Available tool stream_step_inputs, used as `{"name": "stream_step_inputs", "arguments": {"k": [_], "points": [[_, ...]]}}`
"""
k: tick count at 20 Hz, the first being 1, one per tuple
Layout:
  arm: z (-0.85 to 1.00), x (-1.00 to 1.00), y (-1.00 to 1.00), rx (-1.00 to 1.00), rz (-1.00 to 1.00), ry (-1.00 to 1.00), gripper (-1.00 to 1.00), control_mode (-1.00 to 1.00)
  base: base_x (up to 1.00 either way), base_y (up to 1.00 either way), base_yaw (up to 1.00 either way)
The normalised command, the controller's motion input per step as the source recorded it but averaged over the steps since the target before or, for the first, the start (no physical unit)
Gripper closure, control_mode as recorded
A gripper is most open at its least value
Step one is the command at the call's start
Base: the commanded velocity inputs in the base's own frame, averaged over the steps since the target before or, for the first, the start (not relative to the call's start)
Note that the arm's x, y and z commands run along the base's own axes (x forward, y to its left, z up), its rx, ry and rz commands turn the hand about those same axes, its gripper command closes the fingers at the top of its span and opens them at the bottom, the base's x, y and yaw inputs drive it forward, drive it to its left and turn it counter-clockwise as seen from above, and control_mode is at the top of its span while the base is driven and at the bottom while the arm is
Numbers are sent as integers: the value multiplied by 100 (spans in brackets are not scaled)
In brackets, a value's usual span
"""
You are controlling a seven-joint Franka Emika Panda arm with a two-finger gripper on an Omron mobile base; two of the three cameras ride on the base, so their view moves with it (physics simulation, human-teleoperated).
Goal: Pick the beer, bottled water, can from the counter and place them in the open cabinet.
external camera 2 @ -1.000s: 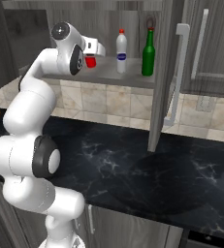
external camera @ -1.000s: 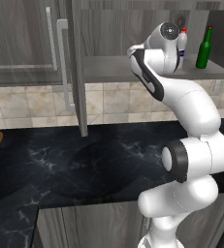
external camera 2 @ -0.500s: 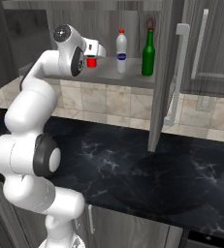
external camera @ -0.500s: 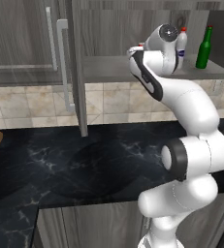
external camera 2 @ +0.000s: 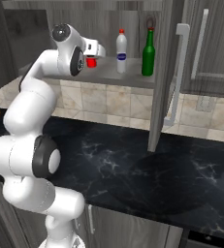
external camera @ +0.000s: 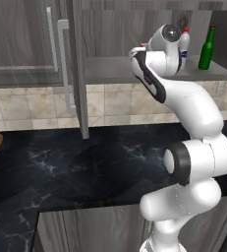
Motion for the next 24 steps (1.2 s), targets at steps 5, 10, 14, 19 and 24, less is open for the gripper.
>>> {"name": "stream_step_inputs", "arguments": {"k": [5,10,14,19,24], "points": [[0,-63,1,0,0,0,-100,-100,0,0,0],[0,-67,1,0,0,0,-100,-100,0,0,0],[1,-63,3,-1,0,0,-100,-100,0,0,0],[21,-58,1,-1,0,-1,-100,-100,0,0,0],[28,-63,0,0,0,0,-100,-100,0,0,0]]}}
